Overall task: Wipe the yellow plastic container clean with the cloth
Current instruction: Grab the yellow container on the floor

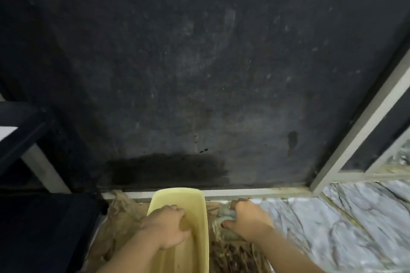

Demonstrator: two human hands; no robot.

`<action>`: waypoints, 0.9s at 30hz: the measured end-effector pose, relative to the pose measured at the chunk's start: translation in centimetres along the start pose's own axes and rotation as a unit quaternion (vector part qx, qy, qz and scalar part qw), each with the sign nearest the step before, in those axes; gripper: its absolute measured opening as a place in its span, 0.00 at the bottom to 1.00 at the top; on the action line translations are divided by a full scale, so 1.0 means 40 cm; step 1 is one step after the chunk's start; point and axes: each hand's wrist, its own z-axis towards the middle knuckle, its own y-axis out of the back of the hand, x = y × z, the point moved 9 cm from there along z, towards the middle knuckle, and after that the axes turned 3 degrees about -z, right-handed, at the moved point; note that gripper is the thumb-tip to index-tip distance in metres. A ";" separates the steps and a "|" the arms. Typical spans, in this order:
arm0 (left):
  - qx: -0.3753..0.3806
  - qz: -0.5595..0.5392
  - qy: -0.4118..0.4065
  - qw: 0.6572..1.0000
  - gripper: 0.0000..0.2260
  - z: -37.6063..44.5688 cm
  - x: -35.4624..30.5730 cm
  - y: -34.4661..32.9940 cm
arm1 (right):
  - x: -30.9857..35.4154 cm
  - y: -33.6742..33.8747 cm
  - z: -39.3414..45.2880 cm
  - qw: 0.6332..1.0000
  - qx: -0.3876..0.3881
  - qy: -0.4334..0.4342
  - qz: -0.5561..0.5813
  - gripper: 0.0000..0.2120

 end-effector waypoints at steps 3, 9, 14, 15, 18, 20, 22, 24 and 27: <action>-0.021 0.010 -0.018 1.000 0.27 0.017 -0.005 -0.044 | -0.017 -0.051 -0.001 1.000 -0.023 -0.011 0.012 0.19; -0.037 0.029 -0.028 0.998 0.26 -0.123 -0.032 -0.096 | -0.021 -0.105 -0.145 0.999 -0.044 -0.017 0.014 0.22; -0.062 0.025 -0.017 0.998 0.27 -0.231 -0.026 -0.116 | -0.018 -0.109 -0.256 0.998 -0.060 -0.017 0.003 0.22; -0.065 0.024 -0.015 0.998 0.28 -0.249 -0.024 -0.123 | -0.016 -0.109 -0.273 0.998 -0.062 -0.016 -0.001 0.22; -0.076 0.009 -0.020 0.997 0.28 -0.288 -0.027 -0.155 | -0.008 -0.103 -0.315 0.997 -0.075 -0.010 -0.013 0.22; -0.066 -0.016 -0.015 0.998 0.28 -0.310 -0.024 -0.185 | 0.003 -0.090 -0.333 0.995 -0.094 -0.002 -0.020 0.22; -0.050 -0.039 -0.008 0.998 0.29 -0.322 -0.018 -0.212 | 0.015 -0.083 -0.343 0.994 -0.109 0.007 -0.029 0.23; -0.050 -0.052 -0.002 0.997 0.30 -0.326 -0.014 -0.218 | 0.022 -0.085 -0.350 0.992 -0.115 0.016 -0.039 0.22; -0.063 -0.040 0.002 0.997 0.29 -0.320 -0.019 -0.203 | 0.018 -0.107 -0.353 0.992 -0.112 0.023 -0.046 0.21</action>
